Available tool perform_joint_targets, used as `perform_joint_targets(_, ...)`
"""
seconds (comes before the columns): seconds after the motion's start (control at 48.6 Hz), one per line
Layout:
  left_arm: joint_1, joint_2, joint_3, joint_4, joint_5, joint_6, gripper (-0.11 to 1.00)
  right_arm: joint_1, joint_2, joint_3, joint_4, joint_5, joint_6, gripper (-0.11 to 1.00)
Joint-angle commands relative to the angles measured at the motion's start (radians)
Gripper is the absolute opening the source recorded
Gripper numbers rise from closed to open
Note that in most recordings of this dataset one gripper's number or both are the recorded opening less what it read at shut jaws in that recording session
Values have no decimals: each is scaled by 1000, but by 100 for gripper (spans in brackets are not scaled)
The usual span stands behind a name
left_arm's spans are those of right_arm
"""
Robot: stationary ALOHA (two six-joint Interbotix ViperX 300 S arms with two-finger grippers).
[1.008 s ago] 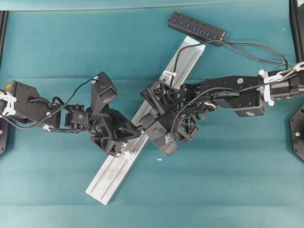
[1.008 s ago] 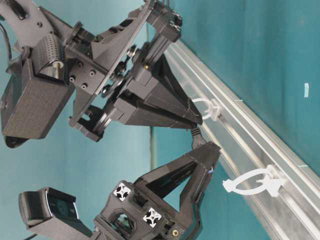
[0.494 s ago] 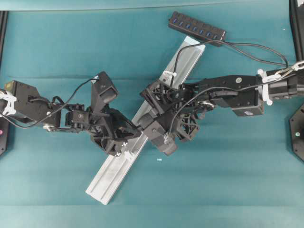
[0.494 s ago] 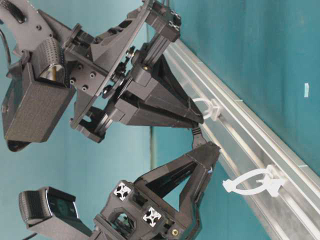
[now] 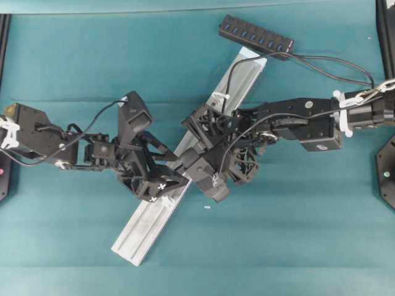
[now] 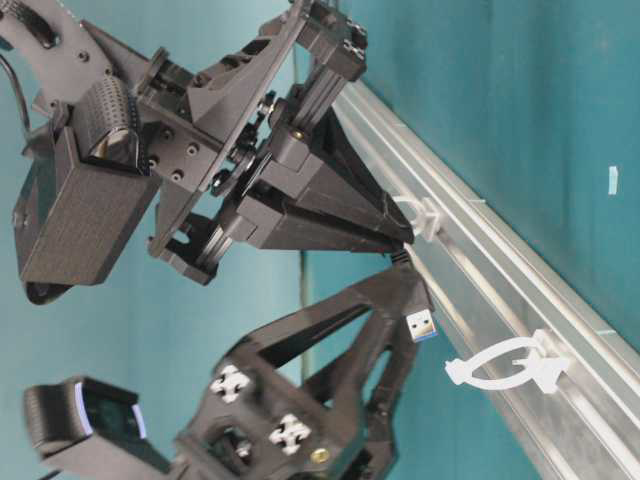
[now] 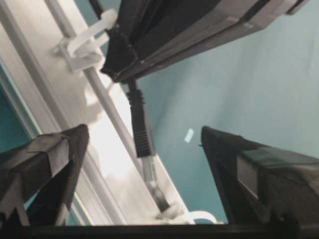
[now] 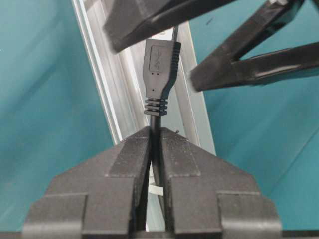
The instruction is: Pass the USB cable through three rings with both arms.
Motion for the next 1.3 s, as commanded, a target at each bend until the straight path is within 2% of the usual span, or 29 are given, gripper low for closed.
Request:
perform_joint_targets(0.0, -3, -57, 15, 3, -5, 3, 98, 5, 5, -9, -6, -3, 0, 6)
perform_joint_targets(0.185, -12, -187, 104, 3, 0, 12, 98, 6, 8, -9, -63, -3, -5, 6)
perform_joint_targets(0.329, -38, -293, 150, 3, 91, 18, 98, 18, 8, -9, -115, -6, -35, 6)
perform_joint_targets(0.452, -61, -374, 164, 3, 218, 20, 98, 34, 12, -15, -118, -8, -84, 6)
perform_joint_targets(0.658, -89, -495, 176, 3, 342, 15, 98, 60, 21, -35, -118, -11, -91, 6)
perform_joint_targets(0.905, -121, -541, 201, 6, 373, -8, 98, 77, 41, -58, -118, -15, -91, 6)
perform_joint_targets(1.275, -123, -535, 201, 3, 377, -6, 98, 80, 54, -57, -118, -18, -92, 6)
